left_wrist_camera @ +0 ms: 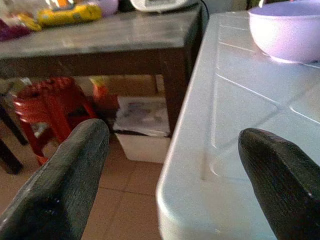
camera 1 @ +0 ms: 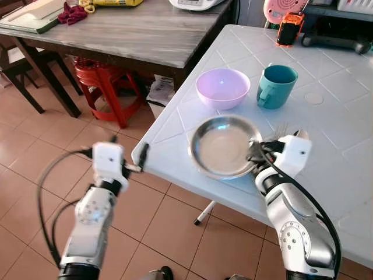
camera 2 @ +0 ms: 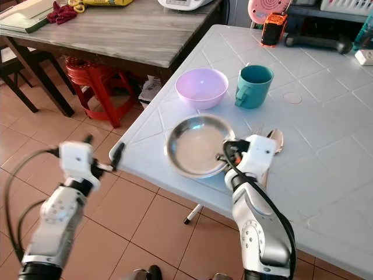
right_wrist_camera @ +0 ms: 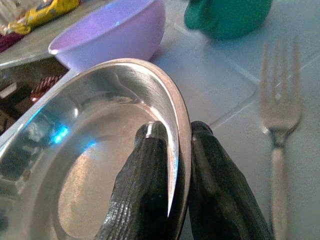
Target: Setting the table
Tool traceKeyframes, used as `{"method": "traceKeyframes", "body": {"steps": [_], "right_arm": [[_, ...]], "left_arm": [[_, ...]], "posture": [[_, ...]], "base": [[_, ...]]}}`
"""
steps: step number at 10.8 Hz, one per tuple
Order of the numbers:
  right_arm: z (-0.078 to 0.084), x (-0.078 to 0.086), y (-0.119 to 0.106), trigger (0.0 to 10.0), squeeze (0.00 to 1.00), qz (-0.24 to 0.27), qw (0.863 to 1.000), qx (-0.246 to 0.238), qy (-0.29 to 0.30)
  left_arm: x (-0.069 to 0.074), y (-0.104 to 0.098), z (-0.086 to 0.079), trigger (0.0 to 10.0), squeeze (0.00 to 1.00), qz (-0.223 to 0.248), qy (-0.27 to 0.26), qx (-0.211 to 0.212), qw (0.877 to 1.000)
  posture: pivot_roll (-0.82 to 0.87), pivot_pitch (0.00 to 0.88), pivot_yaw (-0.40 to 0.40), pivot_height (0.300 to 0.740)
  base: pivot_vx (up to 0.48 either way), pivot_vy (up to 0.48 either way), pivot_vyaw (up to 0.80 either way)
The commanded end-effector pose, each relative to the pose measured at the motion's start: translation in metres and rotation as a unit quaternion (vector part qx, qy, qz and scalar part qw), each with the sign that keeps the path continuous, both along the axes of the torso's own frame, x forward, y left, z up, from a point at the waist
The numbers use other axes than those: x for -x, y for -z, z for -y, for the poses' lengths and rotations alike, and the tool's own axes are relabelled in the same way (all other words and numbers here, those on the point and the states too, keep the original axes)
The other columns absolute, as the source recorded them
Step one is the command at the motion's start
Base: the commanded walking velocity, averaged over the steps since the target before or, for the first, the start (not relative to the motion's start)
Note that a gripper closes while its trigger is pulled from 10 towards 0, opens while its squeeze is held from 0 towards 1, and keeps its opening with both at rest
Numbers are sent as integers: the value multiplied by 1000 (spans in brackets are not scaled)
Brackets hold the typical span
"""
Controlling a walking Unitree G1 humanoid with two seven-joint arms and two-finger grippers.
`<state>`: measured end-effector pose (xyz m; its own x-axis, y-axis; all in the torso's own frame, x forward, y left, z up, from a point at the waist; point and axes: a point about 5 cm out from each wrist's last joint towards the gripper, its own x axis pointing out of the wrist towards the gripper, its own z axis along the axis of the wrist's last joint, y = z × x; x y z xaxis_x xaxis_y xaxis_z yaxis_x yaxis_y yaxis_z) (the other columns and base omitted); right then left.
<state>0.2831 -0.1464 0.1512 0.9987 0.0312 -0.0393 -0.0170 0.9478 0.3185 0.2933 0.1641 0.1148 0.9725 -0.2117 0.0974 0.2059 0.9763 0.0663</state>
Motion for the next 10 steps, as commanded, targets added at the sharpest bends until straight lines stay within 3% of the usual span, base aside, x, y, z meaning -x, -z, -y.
{"method": "traceKeyframes", "body": {"steps": [1,5,8,10], "right_arm": [[4,4,-2,10000,0,5,1000,3,14],[8,13,-1,10000,0,20,1000,14,14],[1,10,-6,10000,0,34,999,9,3],[-1,9,-9,10000,0,39,999,10,-2]], "left_arm": [[2,4,-5,10000,0,-10,-10,1,1000],[-1,5,-4,10000,0,-16,-7,10,1000],[-2,6,-2,10000,0,-19,-3,5,1000],[-2,6,-1,10000,0,-18,-1,6,1000]], "posture": [[-72,152,93,740],[-72,151,97,740],[-74,148,95,740],[-74,150,95,740]], "base": [[0,0,0],[0,0,0],[0,0,-606],[0,291,-537]]}}
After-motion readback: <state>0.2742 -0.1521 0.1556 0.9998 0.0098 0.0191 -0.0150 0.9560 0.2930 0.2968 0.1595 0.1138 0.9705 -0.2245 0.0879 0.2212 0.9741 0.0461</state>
